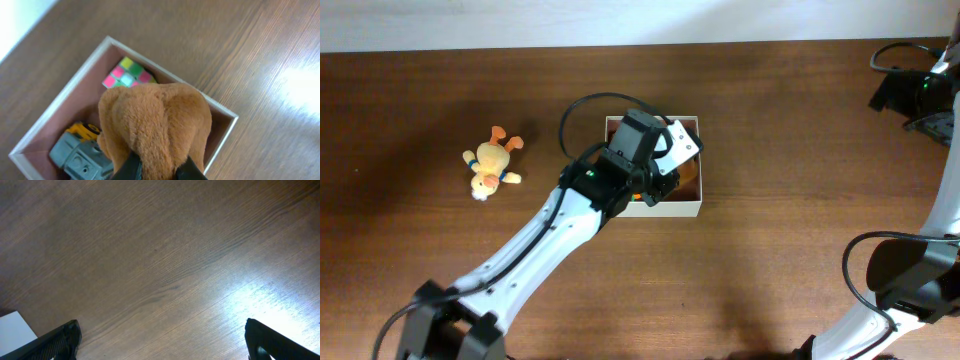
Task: Pack container
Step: 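Lift the brown plush and carry it right into the box, release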
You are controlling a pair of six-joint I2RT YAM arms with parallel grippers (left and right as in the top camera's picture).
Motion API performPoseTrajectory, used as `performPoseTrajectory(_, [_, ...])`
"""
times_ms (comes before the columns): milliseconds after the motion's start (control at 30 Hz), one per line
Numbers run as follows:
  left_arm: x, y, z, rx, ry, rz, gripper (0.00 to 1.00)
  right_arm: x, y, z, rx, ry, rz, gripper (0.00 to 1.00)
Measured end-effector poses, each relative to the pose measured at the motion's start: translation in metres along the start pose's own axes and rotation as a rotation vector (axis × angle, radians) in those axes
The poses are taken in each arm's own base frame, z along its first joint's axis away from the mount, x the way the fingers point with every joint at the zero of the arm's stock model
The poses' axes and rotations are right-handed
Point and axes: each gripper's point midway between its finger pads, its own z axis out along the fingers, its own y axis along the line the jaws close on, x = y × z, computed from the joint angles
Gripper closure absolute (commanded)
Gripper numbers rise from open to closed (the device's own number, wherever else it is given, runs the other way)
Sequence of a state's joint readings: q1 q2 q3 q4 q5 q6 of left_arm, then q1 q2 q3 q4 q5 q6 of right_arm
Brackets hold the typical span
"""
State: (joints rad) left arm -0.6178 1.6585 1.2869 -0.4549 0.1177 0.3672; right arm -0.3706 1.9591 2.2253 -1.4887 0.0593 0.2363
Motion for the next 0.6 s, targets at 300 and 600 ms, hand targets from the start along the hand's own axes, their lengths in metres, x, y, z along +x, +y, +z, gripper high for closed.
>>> performPoseTrajectory(300, [0.018, -0.003, 0.022, 0.018, 0.061, 0.027, 0.98, 0.000, 0.000, 0.000, 0.000, 0.000, 0.000, 0.01])
performPoseTrajectory(600, [0.010, -0.004, 0.025, 0.028, 0.027, 0.035, 0.98, 0.000, 0.000, 0.000, 0.000, 0.000, 0.000, 0.01])
